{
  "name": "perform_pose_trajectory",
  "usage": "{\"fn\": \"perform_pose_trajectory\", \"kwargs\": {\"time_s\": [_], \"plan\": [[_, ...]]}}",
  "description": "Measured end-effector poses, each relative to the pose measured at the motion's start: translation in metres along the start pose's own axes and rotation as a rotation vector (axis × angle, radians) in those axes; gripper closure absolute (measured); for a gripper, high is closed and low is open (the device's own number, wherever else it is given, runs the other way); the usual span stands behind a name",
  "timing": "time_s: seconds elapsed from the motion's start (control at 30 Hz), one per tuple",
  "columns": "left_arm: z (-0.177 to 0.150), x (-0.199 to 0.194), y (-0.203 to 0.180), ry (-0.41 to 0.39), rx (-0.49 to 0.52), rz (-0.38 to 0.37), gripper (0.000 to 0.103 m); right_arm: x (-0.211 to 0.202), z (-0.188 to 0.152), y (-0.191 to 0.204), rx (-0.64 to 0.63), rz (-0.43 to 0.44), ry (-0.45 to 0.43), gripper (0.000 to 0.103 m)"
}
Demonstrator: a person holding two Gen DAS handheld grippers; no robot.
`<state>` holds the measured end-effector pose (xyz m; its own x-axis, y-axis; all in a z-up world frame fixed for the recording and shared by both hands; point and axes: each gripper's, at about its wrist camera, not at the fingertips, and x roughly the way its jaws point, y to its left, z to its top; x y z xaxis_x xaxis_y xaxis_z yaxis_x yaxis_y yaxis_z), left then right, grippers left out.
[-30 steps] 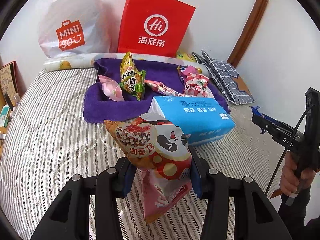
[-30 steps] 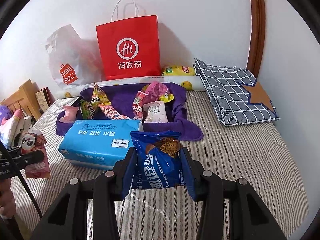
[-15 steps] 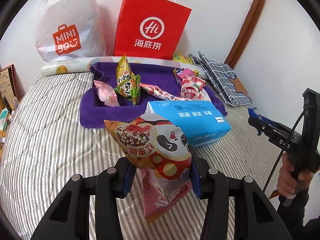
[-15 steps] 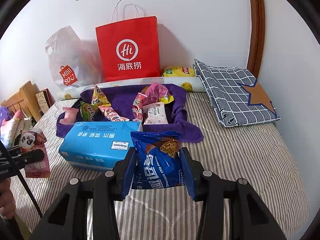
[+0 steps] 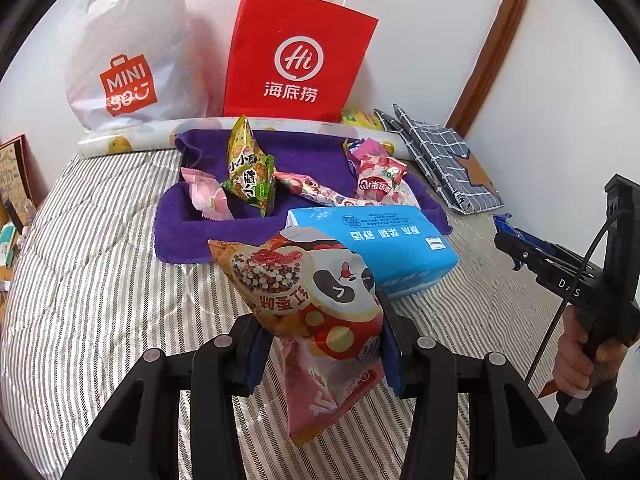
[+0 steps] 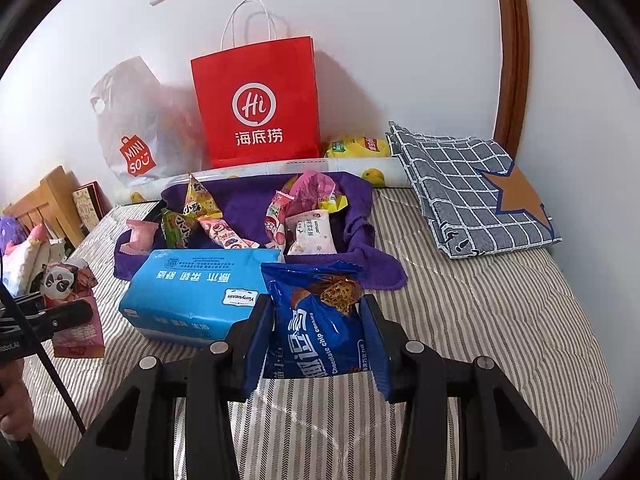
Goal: Organize snacks
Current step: 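Carry the blue chip packet and panda candy bag toward the purple towel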
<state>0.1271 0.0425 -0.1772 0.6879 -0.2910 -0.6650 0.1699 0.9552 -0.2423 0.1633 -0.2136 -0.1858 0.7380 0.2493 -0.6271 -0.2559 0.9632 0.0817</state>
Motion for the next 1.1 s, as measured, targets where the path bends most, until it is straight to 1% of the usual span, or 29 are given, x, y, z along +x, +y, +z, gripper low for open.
{"fn": "perform_pose_trajectory", "kwargs": {"time_s": [0.7,1.1], "plan": [[0.009,0.003,-0.009,-0.009,0.022,-0.008,0.056,0.001,0.004,0.0,0.012,0.02,-0.025,0.061],[0.012,0.008,-0.011,-0.006,0.032,-0.012,0.056,0.006,0.007,0.002,0.015,0.026,-0.019,0.061]]}}
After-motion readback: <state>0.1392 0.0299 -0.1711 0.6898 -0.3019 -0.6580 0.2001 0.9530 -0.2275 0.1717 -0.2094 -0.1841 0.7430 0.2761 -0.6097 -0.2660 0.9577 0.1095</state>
